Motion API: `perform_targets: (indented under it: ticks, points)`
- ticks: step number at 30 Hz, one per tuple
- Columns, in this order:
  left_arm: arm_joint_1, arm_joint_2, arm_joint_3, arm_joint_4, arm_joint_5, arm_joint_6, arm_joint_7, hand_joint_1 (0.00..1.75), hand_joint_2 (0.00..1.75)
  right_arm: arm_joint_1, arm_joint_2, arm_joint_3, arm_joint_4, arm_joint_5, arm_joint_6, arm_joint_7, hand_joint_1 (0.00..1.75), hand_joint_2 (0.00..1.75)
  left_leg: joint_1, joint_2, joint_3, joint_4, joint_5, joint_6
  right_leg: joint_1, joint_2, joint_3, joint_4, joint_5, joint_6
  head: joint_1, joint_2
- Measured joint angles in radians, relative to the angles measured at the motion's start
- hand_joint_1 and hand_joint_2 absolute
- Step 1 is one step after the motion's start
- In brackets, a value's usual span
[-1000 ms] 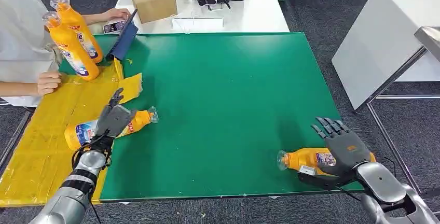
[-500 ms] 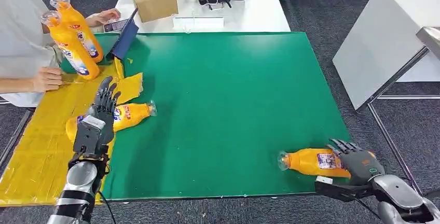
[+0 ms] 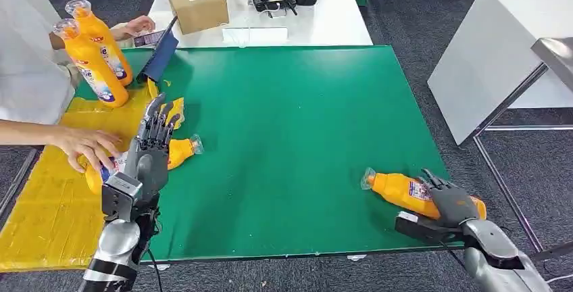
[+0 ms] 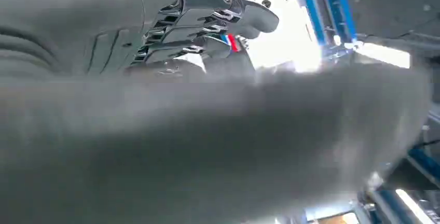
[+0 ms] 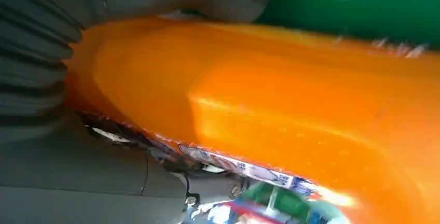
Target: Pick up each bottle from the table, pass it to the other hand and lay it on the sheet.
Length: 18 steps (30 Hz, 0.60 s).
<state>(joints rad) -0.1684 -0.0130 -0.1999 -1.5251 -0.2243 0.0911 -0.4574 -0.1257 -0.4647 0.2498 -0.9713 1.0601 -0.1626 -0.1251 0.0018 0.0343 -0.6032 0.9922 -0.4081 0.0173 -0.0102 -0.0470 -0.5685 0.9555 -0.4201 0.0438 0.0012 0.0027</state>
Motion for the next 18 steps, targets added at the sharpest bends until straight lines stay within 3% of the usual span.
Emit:
perform_targets:
  ticks: [4, 11, 18]
  points:
    - [0.038, 0.0, -0.004, -0.029, -0.012, 0.005, 0.026, 0.0, 1.75, 0.018, 0.072, -0.001, -0.054, 0.015, -0.093, 0.0, 1.75, 1.75, 0.0, 0.0, -0.001, 0.0, 0.006, 0.003, 0.0, 0.0, 0.01, 0.001, 0.006, 0.001, 0.0, 0.0]
    - [0.095, -0.016, -0.024, -0.051, -0.103, -0.016, 0.064, 0.0, 1.75, 0.135, 0.255, -0.004, -0.454, -0.132, -0.257, -0.105, 1.75, 1.75, 0.0, -0.004, -0.015, 0.001, 0.009, 0.0, 0.0, -0.002, -0.005, 0.006, 0.013, 0.001, -0.001, 0.0]
    - [0.101, -0.027, -0.098, -0.035, -0.16, -0.016, 0.066, 0.0, 1.75, 0.153, 0.373, 0.037, -0.736, -0.261, -0.399, -0.213, 1.75, 1.75, -0.001, -0.005, -0.018, 0.001, 0.009, 0.0, 0.0, -0.003, -0.008, 0.006, 0.012, 0.0, 0.0, 0.0]
